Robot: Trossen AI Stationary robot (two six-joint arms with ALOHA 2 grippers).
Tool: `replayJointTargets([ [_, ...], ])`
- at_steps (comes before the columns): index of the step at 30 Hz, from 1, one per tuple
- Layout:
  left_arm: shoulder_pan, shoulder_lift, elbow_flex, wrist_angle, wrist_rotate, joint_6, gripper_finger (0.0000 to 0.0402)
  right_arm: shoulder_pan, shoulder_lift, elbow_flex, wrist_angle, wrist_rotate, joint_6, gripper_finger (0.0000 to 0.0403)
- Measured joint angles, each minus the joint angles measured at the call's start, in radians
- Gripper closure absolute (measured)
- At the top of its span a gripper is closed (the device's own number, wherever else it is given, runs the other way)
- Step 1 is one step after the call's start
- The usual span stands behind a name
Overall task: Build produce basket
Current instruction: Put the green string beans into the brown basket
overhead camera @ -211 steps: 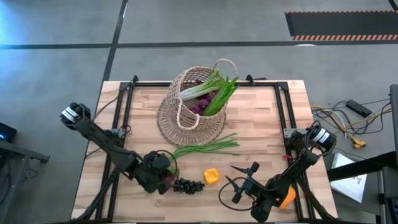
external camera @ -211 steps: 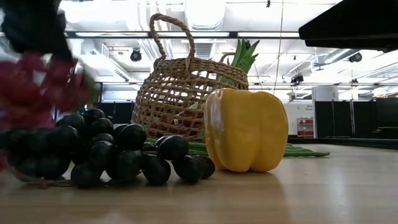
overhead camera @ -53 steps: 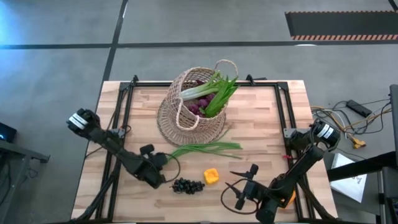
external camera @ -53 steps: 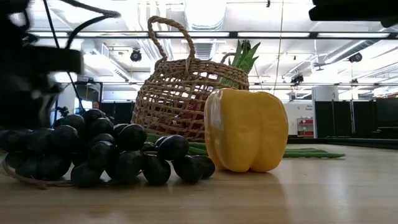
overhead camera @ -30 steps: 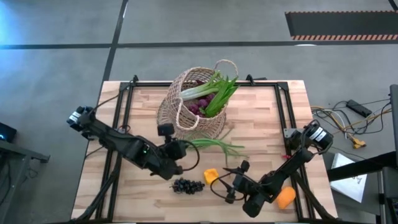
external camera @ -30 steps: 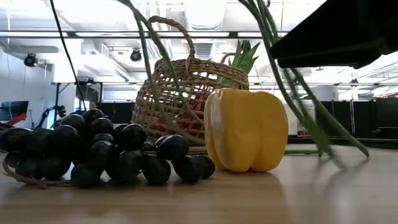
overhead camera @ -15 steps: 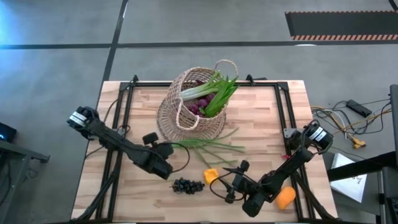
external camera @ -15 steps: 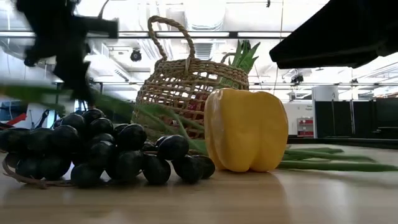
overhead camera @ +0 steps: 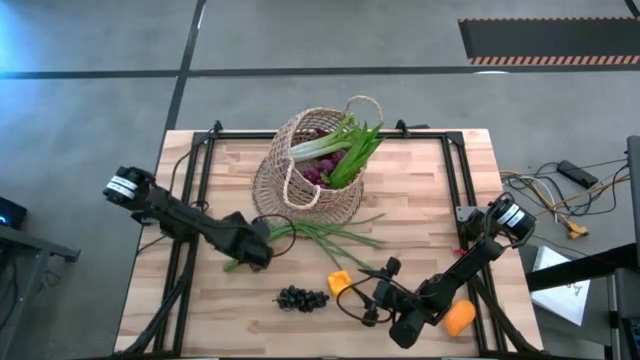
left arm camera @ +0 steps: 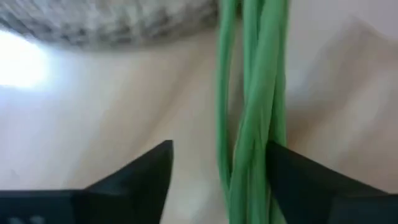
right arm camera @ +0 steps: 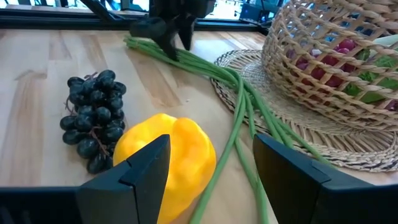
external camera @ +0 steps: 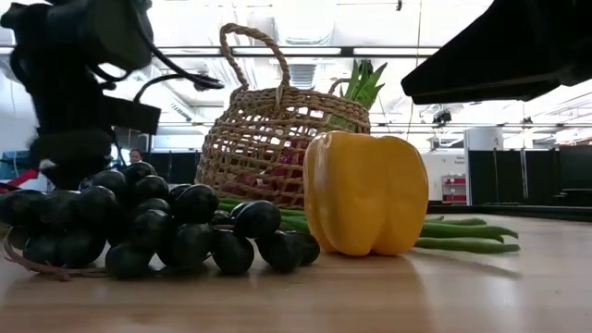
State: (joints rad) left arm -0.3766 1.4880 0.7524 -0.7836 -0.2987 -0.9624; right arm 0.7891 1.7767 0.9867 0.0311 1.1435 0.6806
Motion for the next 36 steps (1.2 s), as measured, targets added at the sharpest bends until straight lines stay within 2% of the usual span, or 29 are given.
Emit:
replayJointTargets([
  [4,-0.012,-0.079,-0.011,0.002,0.039,-0.053,0.0136,0.000,0.004,0.000,0.001,0.000,0.013,0.0181],
  [11,-0.069,-0.201,-0.050,0.036,0.037,-0.141,0.0132,0.000,0.020,-0.001,0.004,-0.014,0.027,0.0181],
  [16,-0.119,-0.195,-0.139,0.189,0.034,-0.212,0.0132,0.000,0.020,-0.001,0.005,-0.022,0.026,0.0181],
  [20,-0.123,-0.131,-0.185,0.200,-0.003,-0.282,0.0138,0.000,0.020,-0.001,0.005,-0.022,0.026,0.0181],
  [27,-0.124,0.001,-0.172,0.205,-0.023,-0.262,0.0210,0.000,0.020,-0.001,0.005,-0.019,0.022,0.0181],
  [36,-0.096,0.013,-0.153,0.205,0.001,-0.128,0.0381,0.022,0.001,-0.001,-0.021,-0.018,-0.001,0.0182],
])
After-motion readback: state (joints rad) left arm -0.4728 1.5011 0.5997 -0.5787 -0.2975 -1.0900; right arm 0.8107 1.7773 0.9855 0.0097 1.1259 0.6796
